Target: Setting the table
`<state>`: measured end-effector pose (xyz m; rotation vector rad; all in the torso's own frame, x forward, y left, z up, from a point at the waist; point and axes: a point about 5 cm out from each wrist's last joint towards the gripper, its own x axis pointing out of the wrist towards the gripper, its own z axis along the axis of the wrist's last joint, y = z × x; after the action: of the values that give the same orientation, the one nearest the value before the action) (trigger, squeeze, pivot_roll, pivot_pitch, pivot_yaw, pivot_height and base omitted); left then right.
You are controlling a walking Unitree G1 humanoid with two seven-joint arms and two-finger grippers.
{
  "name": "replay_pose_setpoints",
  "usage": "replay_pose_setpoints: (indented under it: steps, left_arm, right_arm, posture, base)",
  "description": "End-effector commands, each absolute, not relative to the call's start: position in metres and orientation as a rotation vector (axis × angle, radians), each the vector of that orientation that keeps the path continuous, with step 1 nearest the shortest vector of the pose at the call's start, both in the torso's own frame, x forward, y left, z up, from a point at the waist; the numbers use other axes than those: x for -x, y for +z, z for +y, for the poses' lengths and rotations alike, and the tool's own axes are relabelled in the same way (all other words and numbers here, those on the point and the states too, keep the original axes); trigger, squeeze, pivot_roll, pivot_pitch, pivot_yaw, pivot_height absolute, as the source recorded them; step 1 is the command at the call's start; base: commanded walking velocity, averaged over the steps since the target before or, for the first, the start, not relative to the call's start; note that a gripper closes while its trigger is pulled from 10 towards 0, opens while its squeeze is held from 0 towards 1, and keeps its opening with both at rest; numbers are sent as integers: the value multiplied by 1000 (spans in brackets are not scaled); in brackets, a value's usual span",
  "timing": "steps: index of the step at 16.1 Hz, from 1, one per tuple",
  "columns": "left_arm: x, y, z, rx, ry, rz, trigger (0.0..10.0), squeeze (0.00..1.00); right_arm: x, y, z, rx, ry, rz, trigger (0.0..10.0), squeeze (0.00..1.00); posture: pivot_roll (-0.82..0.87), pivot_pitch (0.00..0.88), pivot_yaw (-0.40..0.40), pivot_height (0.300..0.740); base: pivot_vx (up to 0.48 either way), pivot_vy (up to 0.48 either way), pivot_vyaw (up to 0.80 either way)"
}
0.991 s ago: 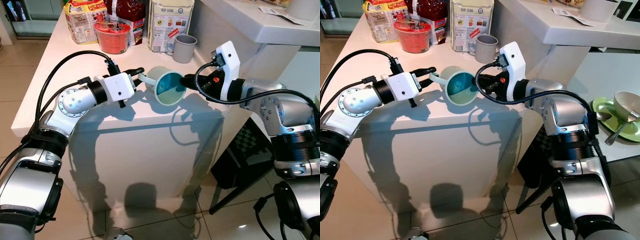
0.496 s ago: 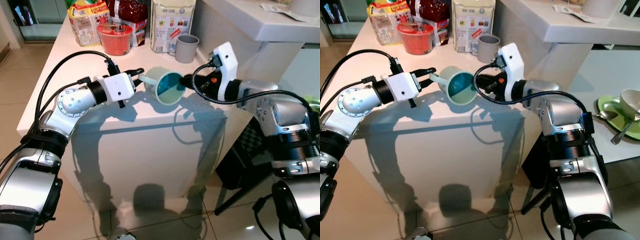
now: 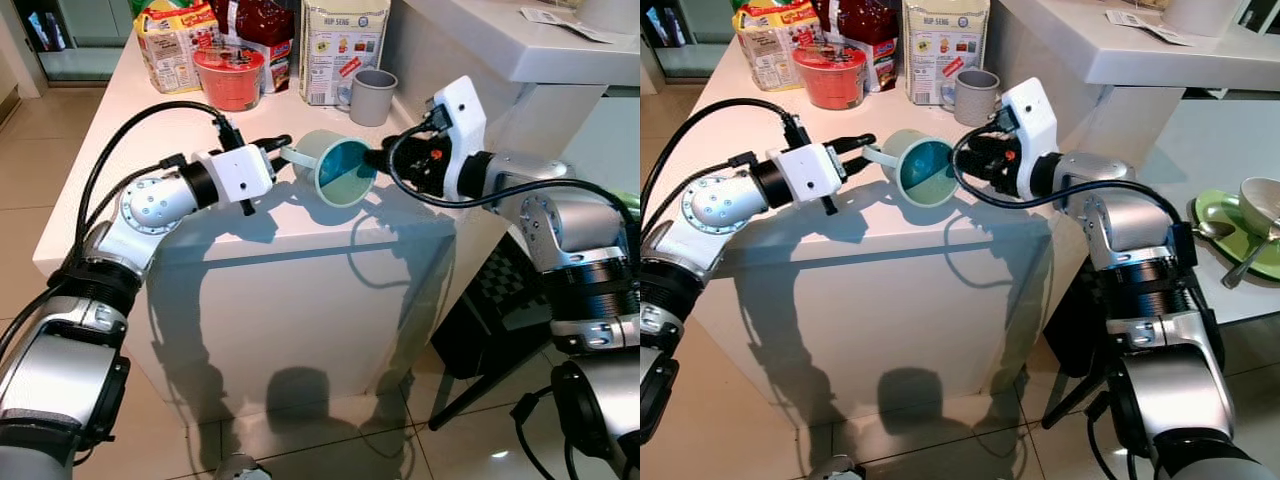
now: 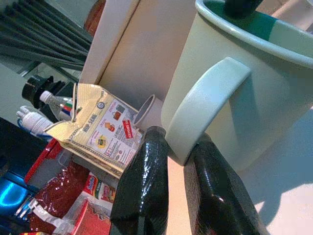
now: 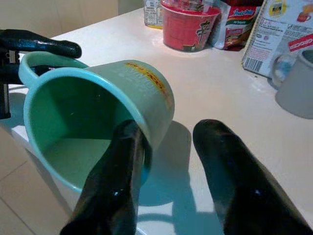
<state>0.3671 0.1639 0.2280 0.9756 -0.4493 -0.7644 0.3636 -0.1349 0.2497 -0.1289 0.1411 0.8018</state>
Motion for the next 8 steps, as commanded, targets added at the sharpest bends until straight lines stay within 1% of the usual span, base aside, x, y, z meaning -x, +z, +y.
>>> replay_pose_setpoints:
  steps: [1,5,6,8]
  left_arm:
    - [-368,218,166,-1006,-797,-384,0,0]
    - [-369,214,168,-1010,-789,-359,0,0]
    - [-369,213,169,-1010,-788,-357,0,0]
    - [-370,214,169,-1008,-777,-353,0,0]
  right_arm:
    - [-361,283,-145,173,766,15,10000,1000]
    - [-354,305,-151,213,762,-58,10000,1000]
    - [-354,304,-153,217,757,-58,10000,1000]
    - [-359,295,-158,212,703,7,10000,1000]
  posture:
    - [77,0,-49,740]
    - [67,0,-48,740]
    - [66,0,-48,740]
    - [67,0,-49,740]
  base:
    - [0,0,0]
    - [0,0,0]
    - [0,0,0]
    - [0,0,0]
